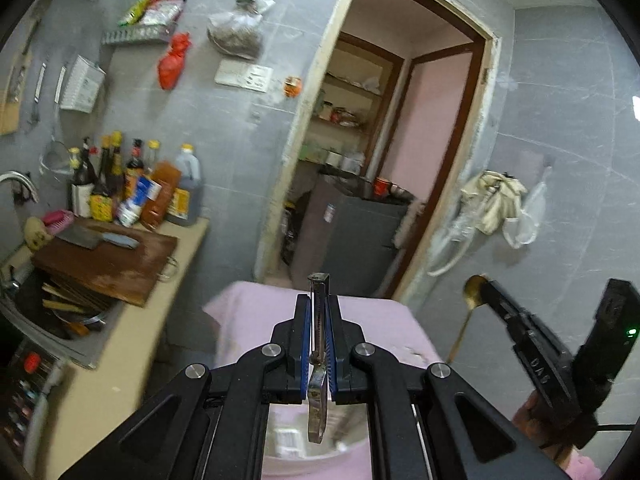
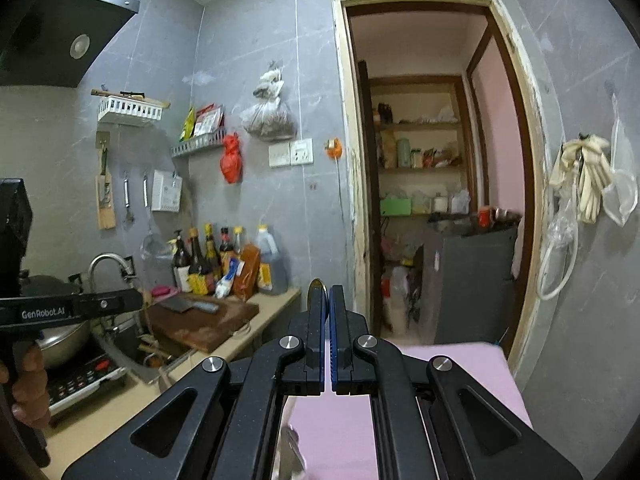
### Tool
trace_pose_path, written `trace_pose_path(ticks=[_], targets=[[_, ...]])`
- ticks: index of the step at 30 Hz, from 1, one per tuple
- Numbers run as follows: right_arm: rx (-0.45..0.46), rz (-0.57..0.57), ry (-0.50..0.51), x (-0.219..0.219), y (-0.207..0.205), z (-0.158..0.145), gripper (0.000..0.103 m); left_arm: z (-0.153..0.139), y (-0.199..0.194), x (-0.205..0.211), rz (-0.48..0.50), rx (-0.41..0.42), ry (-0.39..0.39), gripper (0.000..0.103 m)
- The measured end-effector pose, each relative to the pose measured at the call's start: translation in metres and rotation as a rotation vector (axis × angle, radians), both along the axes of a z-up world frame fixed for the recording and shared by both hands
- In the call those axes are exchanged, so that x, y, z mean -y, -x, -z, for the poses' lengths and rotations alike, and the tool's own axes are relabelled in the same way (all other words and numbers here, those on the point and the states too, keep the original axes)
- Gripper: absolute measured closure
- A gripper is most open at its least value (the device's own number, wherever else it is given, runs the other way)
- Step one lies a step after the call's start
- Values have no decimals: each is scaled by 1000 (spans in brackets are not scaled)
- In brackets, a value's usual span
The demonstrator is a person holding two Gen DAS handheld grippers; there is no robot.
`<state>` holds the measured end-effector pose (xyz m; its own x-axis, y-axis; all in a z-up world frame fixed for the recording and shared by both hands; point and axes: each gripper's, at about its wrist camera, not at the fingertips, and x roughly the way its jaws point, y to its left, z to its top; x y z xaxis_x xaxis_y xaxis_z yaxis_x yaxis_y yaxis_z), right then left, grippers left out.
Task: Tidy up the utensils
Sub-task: 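Lift and carry the knife and gold spoon over the caddy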
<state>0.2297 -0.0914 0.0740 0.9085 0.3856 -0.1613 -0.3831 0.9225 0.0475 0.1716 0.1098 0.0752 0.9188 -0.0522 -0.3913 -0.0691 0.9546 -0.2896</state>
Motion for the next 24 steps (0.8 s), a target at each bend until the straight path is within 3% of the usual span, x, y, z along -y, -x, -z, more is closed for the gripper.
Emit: trace_pose_path(ticks=[6,15,24], targets=[[36,39,46,-37,-1,21,101,18,-4,-18,-41,-25,-39,96],[-43,53,134,-59,-10,66,101,61,-15,-14,-49,-65,-90,96],[-107,18,140,-57,-9,82,100,86,-20,-12,2,-135,-61,96]])
